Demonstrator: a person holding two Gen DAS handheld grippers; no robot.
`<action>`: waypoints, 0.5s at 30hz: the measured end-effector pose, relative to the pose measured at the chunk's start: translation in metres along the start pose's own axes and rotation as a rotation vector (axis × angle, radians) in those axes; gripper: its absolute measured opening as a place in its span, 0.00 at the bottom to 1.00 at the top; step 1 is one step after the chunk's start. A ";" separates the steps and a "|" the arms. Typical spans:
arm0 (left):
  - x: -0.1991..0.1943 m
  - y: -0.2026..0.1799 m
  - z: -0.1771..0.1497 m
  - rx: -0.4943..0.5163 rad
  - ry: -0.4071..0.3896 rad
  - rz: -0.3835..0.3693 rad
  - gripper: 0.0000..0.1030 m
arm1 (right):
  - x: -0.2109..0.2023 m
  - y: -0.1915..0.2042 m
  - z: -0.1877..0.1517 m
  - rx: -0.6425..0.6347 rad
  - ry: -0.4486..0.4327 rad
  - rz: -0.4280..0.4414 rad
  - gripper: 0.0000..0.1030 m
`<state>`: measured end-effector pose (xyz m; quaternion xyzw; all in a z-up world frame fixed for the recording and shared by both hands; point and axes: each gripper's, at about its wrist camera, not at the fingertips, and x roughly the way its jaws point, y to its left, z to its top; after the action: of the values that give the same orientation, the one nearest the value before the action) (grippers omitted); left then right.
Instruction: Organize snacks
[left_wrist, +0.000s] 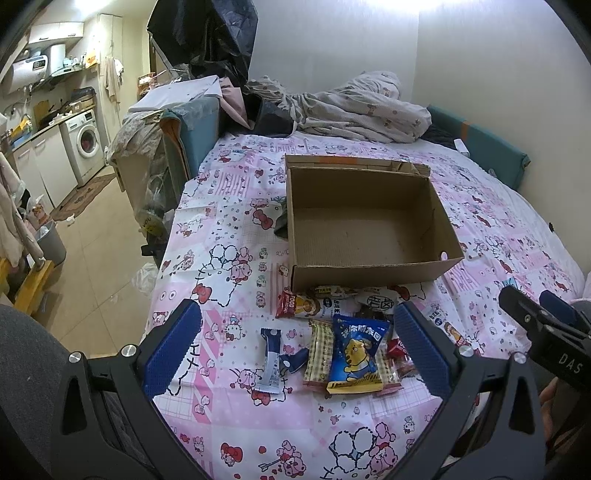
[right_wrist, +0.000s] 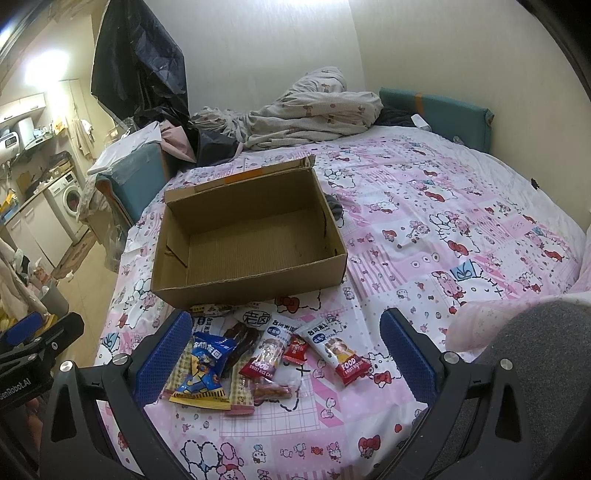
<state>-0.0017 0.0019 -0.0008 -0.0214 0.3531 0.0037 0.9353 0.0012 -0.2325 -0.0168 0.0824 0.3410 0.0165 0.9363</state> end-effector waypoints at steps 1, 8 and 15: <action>0.000 0.000 0.000 -0.001 -0.001 0.001 1.00 | 0.000 0.000 0.000 0.000 -0.001 0.000 1.00; 0.000 0.000 0.000 -0.002 -0.001 0.002 1.00 | 0.000 0.000 0.000 0.000 0.000 0.000 1.00; 0.000 0.000 0.000 0.000 -0.003 -0.002 1.00 | 0.000 0.001 0.000 0.000 -0.001 -0.001 1.00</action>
<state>-0.0019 0.0017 -0.0012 -0.0217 0.3517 0.0025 0.9359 0.0011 -0.2319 -0.0169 0.0825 0.3405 0.0161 0.9365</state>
